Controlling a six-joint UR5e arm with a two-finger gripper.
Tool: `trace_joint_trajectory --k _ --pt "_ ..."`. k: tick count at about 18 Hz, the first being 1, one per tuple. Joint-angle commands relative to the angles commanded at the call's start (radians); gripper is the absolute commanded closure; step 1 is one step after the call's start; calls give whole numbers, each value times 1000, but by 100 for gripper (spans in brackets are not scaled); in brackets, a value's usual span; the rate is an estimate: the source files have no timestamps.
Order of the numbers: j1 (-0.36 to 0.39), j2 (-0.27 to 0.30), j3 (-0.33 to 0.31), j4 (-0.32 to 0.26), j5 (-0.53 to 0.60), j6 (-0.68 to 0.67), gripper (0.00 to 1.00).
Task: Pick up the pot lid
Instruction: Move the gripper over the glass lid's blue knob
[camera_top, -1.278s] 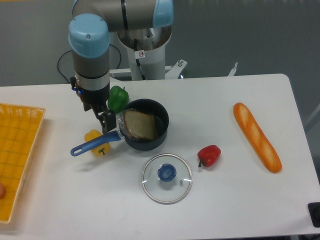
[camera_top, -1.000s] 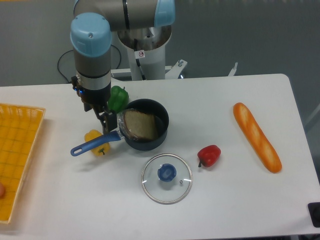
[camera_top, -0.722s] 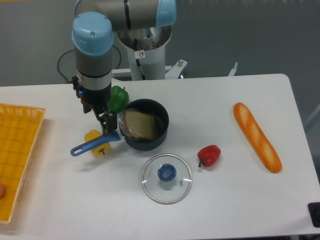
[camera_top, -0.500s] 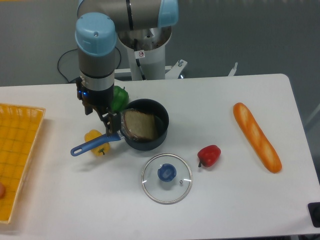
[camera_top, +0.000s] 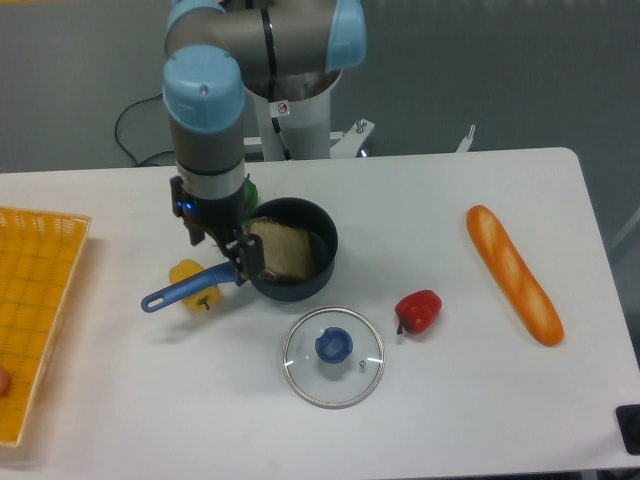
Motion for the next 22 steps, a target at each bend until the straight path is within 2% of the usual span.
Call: trace_joint_trajectory --k 4,7,11,15,17,20,22 --pt "15 -57 51 -8 22 81 0" --pt "28 -68 54 -8 36 144 0" --pt "35 -118 75 3 80 173 0" --pt "38 -166 100 3 79 170 0" --pt "69 -190 103 8 79 166 0" --pt "109 -248 103 44 77 166 0" --pt "133 -249 101 44 66 167 0"
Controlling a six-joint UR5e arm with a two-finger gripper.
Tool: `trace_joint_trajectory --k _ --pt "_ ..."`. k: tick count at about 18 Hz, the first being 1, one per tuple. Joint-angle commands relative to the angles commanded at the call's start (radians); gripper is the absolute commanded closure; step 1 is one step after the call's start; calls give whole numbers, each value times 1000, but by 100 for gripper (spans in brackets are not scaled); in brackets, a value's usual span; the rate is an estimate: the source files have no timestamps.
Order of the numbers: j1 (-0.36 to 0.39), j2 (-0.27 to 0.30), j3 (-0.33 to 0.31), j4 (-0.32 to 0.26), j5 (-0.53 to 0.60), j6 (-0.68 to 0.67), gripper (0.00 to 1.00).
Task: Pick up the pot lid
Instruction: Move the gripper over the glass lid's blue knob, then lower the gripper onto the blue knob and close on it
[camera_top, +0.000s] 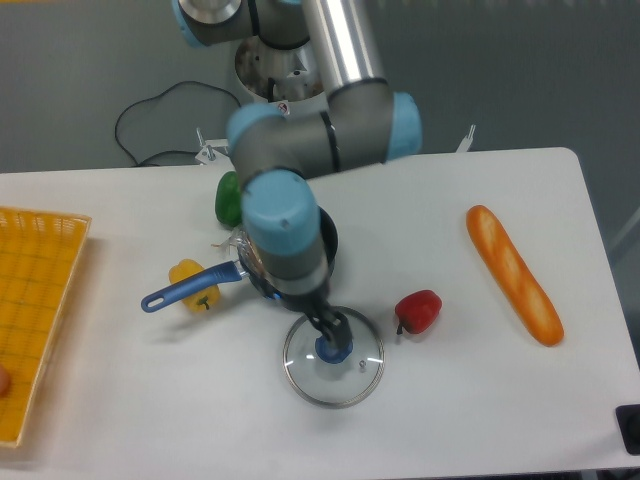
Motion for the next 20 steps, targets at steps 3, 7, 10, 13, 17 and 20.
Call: trace_joint_trajectory --k 3,7,10,13,17,20 --pt "15 -17 0 2 -17 -2 0" --pt "28 -32 2 3 -60 -11 0" --pt "28 -44 0 3 -65 -43 0" --pt "26 -67 5 41 -65 -44 0" --pt "26 -74 2 49 -65 -40 0" --pt "26 -78 3 55 -60 -35 0"
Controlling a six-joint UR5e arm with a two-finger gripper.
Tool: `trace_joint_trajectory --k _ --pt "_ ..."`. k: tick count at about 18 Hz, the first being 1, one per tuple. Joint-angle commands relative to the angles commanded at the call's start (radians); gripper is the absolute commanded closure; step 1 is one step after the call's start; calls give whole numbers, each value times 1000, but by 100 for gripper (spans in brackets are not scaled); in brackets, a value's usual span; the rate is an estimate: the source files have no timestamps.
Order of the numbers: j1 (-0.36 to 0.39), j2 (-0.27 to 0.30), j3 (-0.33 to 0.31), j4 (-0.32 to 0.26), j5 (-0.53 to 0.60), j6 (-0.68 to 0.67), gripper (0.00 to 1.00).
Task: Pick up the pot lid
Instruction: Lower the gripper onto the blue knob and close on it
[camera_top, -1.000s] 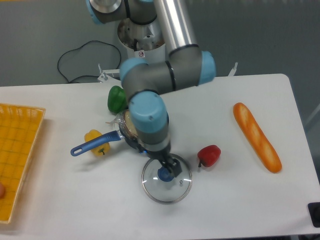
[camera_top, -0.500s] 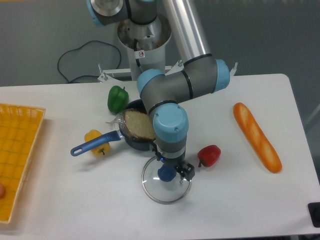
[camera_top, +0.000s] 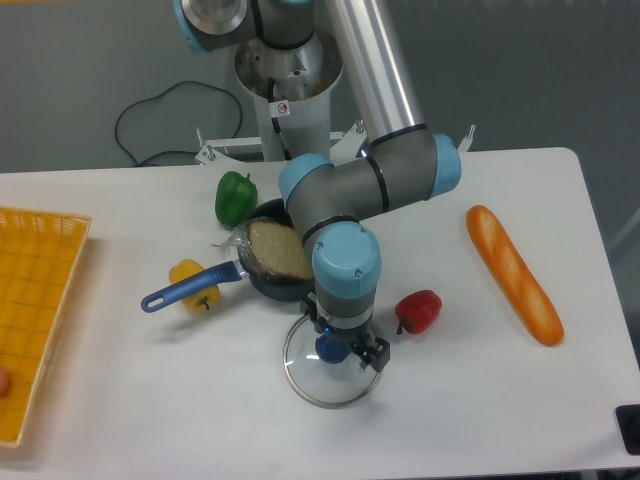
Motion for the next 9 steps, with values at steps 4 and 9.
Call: trace_joint_trajectory --k 4,9 --pt "-2 -9 -2 8 2 0 0" --pt "-6 -17 -6 11 2 0 0"
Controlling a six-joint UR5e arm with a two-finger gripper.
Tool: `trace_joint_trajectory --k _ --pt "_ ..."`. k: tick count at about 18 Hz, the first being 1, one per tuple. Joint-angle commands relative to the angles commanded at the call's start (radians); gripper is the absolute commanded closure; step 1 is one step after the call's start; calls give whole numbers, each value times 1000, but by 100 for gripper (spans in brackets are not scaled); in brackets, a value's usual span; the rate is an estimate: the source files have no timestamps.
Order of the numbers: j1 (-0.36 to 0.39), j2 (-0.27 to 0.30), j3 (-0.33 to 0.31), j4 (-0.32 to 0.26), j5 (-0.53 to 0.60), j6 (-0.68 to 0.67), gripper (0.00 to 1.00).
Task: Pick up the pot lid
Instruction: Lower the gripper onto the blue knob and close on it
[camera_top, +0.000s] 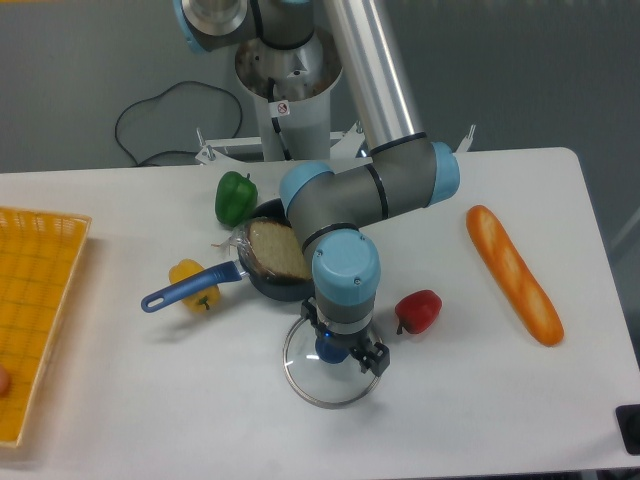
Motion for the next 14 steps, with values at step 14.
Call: trace_joint_trajectory --k 14 --pt "-6 -3 -25 3 0 2 0"
